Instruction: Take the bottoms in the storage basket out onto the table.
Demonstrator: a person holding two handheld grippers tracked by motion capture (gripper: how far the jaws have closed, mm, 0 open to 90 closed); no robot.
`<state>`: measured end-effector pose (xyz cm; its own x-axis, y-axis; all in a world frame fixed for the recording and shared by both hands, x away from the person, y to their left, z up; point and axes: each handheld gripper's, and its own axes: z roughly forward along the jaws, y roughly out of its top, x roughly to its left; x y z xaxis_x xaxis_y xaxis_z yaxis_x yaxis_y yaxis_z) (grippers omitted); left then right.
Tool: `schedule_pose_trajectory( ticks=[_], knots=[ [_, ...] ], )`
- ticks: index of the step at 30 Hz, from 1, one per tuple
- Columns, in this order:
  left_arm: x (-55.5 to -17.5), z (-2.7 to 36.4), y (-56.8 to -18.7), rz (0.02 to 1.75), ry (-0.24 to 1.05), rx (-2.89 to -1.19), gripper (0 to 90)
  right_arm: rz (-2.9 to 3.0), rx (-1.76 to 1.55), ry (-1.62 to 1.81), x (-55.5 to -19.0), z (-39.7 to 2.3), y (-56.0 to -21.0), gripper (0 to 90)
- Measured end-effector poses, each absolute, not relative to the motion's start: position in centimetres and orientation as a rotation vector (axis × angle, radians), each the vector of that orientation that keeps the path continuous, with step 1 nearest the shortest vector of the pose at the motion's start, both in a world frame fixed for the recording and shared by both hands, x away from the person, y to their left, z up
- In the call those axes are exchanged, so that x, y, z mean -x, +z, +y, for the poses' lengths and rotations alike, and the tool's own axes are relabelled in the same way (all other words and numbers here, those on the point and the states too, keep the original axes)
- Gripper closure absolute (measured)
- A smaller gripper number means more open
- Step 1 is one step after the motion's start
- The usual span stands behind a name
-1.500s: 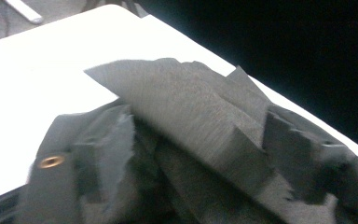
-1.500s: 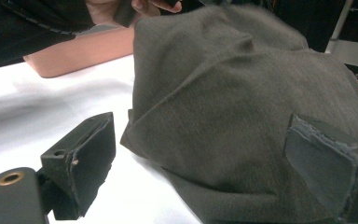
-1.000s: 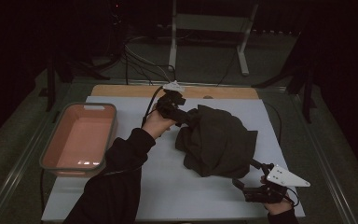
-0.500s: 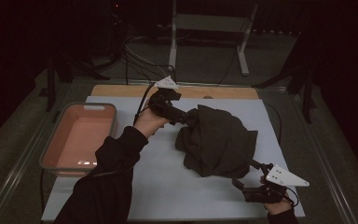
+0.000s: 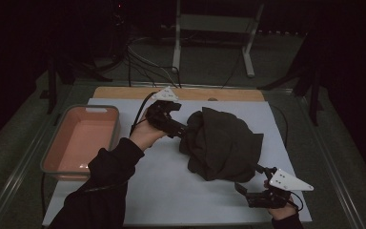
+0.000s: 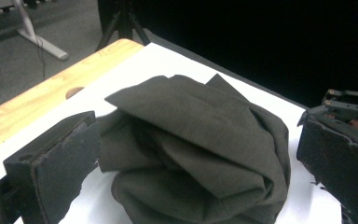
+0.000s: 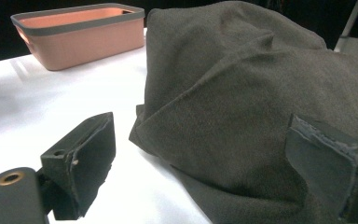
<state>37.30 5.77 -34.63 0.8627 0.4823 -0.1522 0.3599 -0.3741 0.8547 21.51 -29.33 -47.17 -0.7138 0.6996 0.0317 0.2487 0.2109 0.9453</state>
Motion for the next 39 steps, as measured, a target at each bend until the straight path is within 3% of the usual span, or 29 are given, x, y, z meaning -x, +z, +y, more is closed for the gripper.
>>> schedule_pose_trajectory(
  ticks=[39],
  knots=[
    [-31.0, 7.5, -42.9, 0.551, 0.060, -2.112, 0.1, 2.103, -0.877, 1.493, -21.6, -28.9, -47.3, 9.5]
  ],
)
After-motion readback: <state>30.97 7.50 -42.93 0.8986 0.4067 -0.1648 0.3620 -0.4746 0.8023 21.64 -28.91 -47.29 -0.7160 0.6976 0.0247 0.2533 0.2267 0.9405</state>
